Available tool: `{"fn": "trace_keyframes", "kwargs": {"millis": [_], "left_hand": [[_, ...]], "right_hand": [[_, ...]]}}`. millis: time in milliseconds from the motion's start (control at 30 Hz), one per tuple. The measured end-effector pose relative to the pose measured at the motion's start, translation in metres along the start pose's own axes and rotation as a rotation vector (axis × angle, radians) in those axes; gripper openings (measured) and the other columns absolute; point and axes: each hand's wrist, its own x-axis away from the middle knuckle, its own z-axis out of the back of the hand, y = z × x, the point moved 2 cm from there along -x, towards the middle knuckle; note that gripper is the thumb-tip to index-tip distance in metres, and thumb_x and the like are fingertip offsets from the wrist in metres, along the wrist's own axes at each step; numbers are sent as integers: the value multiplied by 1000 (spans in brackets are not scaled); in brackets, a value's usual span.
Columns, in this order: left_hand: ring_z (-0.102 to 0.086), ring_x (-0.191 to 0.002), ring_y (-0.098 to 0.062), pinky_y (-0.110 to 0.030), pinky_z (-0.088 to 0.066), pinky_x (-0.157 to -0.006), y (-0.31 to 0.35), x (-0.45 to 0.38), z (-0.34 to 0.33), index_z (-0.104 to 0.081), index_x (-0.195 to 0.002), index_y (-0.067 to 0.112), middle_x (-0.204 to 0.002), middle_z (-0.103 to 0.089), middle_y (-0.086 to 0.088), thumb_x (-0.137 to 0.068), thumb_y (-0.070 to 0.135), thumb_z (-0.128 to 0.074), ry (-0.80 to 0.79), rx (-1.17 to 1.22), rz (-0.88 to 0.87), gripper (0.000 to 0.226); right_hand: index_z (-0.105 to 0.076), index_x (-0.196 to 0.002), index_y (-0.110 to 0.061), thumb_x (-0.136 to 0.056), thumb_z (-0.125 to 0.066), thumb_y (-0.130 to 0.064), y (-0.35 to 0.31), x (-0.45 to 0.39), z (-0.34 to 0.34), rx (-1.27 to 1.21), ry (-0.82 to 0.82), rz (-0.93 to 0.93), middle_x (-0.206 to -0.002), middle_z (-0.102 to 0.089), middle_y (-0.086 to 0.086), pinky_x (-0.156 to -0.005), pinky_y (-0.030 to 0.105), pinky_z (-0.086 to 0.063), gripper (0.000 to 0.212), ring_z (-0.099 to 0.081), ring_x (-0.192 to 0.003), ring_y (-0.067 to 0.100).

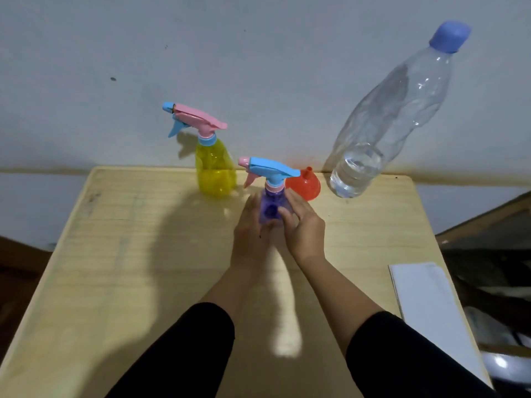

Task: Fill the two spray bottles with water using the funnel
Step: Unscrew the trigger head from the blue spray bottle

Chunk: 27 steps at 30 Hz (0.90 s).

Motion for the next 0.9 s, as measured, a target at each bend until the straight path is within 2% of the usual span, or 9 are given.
{"fn": "trace_keyframes", "kwargs": {"millis": [100,167,267,400,500,633,700,767,900], "left_hand": [[-45,-119,-12,-8,-30,-87,1,33,7,-39,-139,10,-137,-49,-7,-82,56,-45,-30,5,-54,73],[-46,-121,-13,-7,-30,-88,-3,58,11,-39,-139,10,-139,-48,-6,-82,55,-44,-53,-8,-75,73],[-48,-126,-20,-16,-35,-93,-12,89,14,-39,-140,8,-141,-47,-7,-83,50,-50,-89,-22,-74,72],[-46,-129,-23,-28,-40,-98,-26,113,15,-39,-140,7,-143,-45,-9,-86,31,-63,-108,-41,-57,64],[-43,-132,-23,-30,-39,-103,-28,117,15,-39,-141,9,-145,-43,-8,-90,41,-55,-105,-34,-54,62],[-44,-130,-15,-35,-41,-103,-33,111,15,-38,-141,25,-145,-44,4,-83,40,-62,-133,-33,26,65],[-47,-127,-13,-24,-39,-102,-32,111,17,-40,-140,26,-143,-46,6,-80,39,-67,-109,-29,38,67],[-50,-123,-13,-12,-34,-94,-29,110,19,-43,-138,23,-140,-49,7,-77,36,-72,-79,-25,41,68],[-50,-120,-10,-7,-31,-87,-20,111,21,-45,-136,22,-138,-50,9,-73,41,-74,-55,-61,41,72]], "right_hand": [[-60,-123,-3,-90,-59,-7,-4,39,6,-6,35,-30,-127,-61,11,-97,-6,-21,34,-46,-115,6],[-60,-124,-5,-89,-60,-4,-7,68,9,-18,62,-66,-127,-61,9,-97,-5,-22,35,-47,-115,5],[-60,-123,-5,-88,-60,-2,-8,105,9,15,100,-65,-126,-62,8,-99,-3,-23,36,-48,-115,6],[-60,-124,-7,-88,-60,-2,-3,132,7,7,101,-91,-126,-62,7,-99,2,-29,37,-51,-115,7],[-60,-125,-12,-89,-59,-6,-1,136,7,-12,78,-103,-127,-62,2,-100,13,-37,36,-56,-117,12],[-62,-124,-14,-87,-64,-10,0,133,9,-34,49,-131,-125,-62,-1,-95,1,-33,37,-56,-116,12],[-62,-123,-14,-82,-70,-15,0,129,13,-49,16,-165,-126,-60,-1,-96,5,-34,41,-54,-118,13],[-59,-125,-14,-73,-79,-19,-5,123,23,-66,47,-145,-127,-55,0,-99,19,-42,56,-52,-118,12],[-47,-130,-28,-63,-84,-19,-28,107,43,-168,91,26,-123,-51,-3,-94,24,-48,77,-54,-110,4]]}}
